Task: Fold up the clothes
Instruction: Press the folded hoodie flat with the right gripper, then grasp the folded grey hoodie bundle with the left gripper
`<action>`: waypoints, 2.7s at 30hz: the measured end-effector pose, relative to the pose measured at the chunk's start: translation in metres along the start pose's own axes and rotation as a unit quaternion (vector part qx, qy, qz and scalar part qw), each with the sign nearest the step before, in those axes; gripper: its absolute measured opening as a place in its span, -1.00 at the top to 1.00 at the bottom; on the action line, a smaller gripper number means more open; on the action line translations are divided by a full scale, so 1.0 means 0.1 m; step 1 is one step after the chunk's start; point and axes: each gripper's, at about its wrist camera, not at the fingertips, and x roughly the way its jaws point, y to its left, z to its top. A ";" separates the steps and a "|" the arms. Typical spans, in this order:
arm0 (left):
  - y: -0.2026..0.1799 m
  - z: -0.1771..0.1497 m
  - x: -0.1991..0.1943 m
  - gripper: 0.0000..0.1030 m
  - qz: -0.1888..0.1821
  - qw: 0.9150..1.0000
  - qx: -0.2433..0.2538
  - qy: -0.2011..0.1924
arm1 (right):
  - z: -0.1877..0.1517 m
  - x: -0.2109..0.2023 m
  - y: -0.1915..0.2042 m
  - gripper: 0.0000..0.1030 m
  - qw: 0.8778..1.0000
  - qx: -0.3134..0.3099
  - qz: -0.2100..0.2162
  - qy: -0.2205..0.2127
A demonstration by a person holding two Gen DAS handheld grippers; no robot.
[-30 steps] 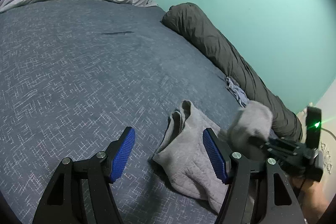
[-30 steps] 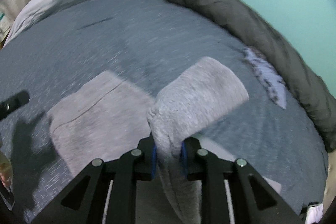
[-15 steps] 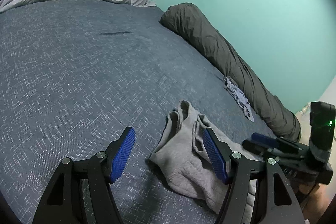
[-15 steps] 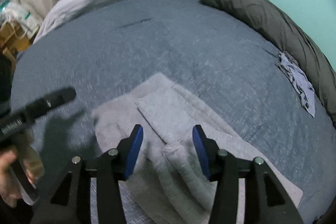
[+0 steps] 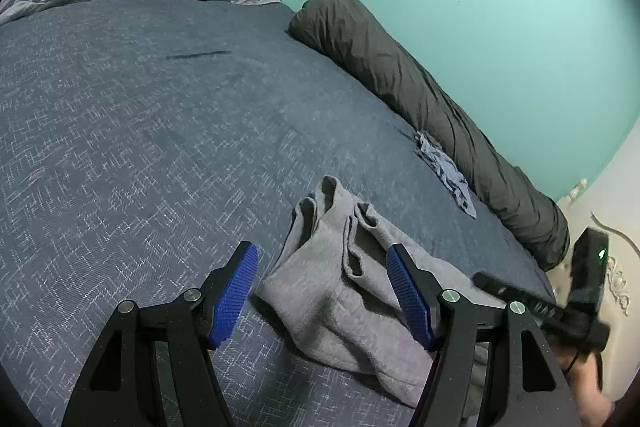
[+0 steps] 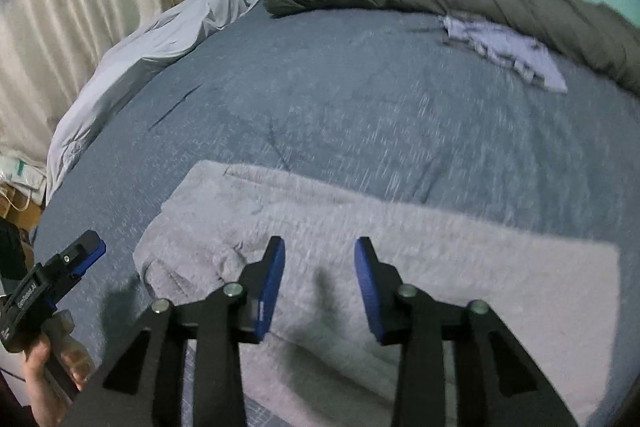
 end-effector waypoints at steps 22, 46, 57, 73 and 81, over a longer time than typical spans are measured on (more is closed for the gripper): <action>-0.01 -0.05 0.03 -0.37 0.000 1.000 0.002 0.012 | -0.37 0.32 0.52 0.72 1.000 0.002 -0.006 -0.022; 0.03 -0.06 0.07 -0.37 0.000 1.000 -0.007 0.018 | -0.61 0.54 0.47 0.76 1.000 0.016 0.004 0.018; -0.01 -0.09 0.06 -0.38 -0.003 1.000 -0.008 0.024 | -0.81 -0.36 -0.27 0.76 0.993 0.095 -0.043 -0.052; 0.00 -0.23 0.21 -0.38 0.012 0.997 -0.005 0.070 | -1.21 -0.18 -0.34 0.77 0.993 0.072 -0.085 -0.025; 0.13 -0.36 0.33 -0.62 0.007 0.993 -0.042 0.114 | -1.20 -0.33 -0.53 0.78 0.993 0.108 -0.043 -0.016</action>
